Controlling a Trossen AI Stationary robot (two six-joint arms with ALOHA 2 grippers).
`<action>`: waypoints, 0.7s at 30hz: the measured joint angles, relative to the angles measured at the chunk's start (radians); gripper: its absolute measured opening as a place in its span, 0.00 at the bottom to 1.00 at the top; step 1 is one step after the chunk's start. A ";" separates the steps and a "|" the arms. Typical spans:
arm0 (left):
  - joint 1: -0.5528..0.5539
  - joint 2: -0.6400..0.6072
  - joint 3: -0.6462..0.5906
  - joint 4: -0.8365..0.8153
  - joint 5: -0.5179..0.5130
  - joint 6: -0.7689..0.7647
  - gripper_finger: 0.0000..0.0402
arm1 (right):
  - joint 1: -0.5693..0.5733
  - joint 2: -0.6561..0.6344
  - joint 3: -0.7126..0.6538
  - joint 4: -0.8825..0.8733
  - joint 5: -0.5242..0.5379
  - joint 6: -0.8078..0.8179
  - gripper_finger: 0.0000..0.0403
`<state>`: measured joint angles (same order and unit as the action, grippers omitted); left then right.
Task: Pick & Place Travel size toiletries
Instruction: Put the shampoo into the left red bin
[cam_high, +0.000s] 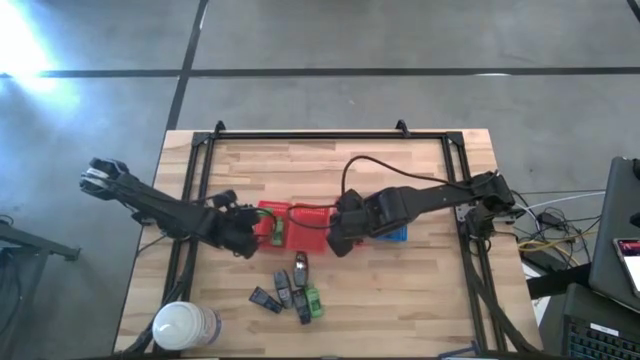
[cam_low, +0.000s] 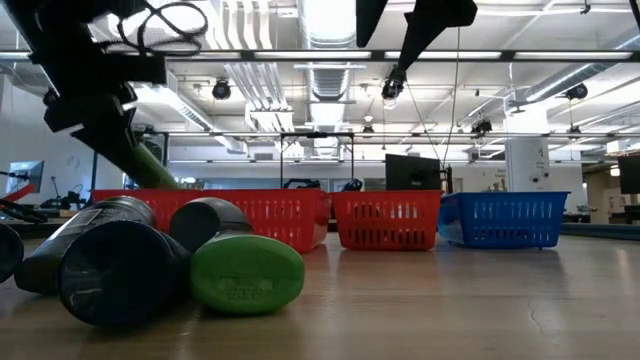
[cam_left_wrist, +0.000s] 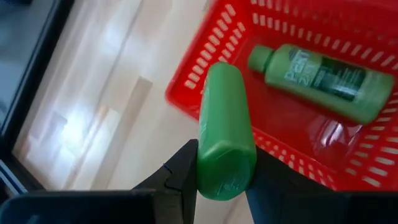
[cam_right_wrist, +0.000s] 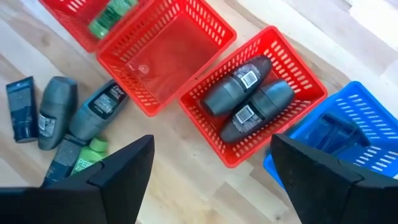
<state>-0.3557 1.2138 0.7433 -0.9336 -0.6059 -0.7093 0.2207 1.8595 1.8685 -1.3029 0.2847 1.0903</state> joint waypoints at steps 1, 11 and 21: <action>0.000 0.018 0.000 0.000 0.002 -0.014 0.26 | 0.000 0.000 -0.005 0.000 -0.001 0.005 0.77; 0.000 0.139 0.057 -0.001 -0.009 -0.069 0.26 | 0.002 0.000 -0.040 0.001 -0.032 0.037 0.76; 0.003 0.197 0.064 -0.008 0.006 -0.093 0.36 | 0.002 0.000 -0.041 0.009 -0.027 0.041 0.82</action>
<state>-0.3531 1.4113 0.8074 -0.9412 -0.5996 -0.8019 0.2222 1.8599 1.8278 -1.2942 0.2573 1.1315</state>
